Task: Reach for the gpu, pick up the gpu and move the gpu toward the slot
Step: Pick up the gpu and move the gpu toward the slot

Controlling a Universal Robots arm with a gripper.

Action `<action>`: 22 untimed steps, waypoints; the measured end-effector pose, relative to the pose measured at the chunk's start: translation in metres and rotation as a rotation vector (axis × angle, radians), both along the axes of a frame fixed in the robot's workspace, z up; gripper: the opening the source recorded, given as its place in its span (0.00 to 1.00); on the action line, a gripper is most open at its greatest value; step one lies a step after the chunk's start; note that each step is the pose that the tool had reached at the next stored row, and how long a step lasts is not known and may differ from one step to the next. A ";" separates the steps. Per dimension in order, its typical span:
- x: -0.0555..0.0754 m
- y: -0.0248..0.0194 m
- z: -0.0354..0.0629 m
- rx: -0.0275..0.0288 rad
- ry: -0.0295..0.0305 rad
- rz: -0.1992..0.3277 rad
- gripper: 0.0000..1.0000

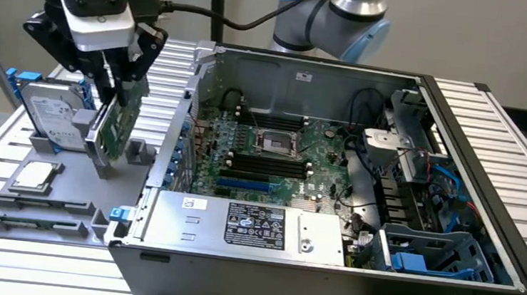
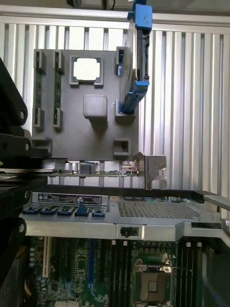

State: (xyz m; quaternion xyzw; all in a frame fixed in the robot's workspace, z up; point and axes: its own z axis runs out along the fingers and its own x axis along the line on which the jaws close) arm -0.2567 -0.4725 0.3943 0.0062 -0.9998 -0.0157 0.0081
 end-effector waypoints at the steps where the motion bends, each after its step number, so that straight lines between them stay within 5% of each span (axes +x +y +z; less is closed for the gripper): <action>1: 0.005 0.0000 0.0046 0.0002 0.0007 0.000 0.26; 9: 0.041 0.0000 0.0362 0.0038 0.0083 0.000 0.26; 15: 0.068 0.0001 0.0385 0.0127 0.0092 0.000 0.26; 22: 0.100 0.0027 0.0364 0.0146 0.0105 0.000 0.26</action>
